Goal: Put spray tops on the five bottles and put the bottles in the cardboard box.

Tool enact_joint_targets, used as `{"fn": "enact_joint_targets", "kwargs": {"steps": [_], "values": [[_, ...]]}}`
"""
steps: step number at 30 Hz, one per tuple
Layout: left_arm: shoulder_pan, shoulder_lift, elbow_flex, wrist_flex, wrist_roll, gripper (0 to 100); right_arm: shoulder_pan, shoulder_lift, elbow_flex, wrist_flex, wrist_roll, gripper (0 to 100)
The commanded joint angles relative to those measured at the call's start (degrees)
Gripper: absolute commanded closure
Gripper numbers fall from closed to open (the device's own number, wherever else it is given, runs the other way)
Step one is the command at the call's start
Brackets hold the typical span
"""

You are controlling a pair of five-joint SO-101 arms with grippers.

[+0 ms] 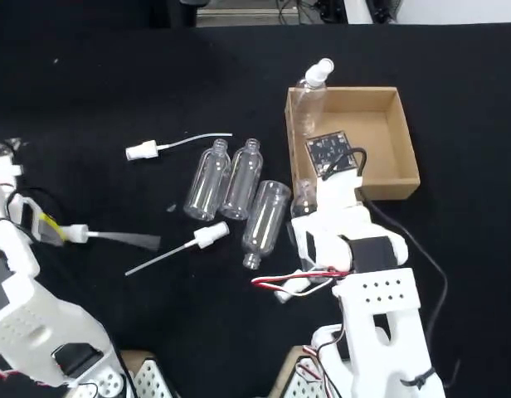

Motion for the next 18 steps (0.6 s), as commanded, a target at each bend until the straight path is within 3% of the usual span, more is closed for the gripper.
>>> {"fn": "enact_joint_targets", "kwargs": {"steps": [1, 8, 12, 18], "values": [[-0.40, 0.97, -4.18, -8.35, 7.38, 74, -0.70, -1.98, -0.31, -1.32, -0.18, 98.8], [4.18, 3.52, -5.23, -7.91, 21.89, 74, -0.70, -1.98, -0.22, -1.32, -0.18, 98.8], [4.79, 1.14, -11.30, 1.05, 26.46, 74, -0.62, -1.98, -0.13, -1.32, -0.18, 98.8], [5.76, -3.43, -17.80, 15.82, 26.99, 74, -0.53, -1.98, -0.13, -1.32, -0.18, 98.8]]}}
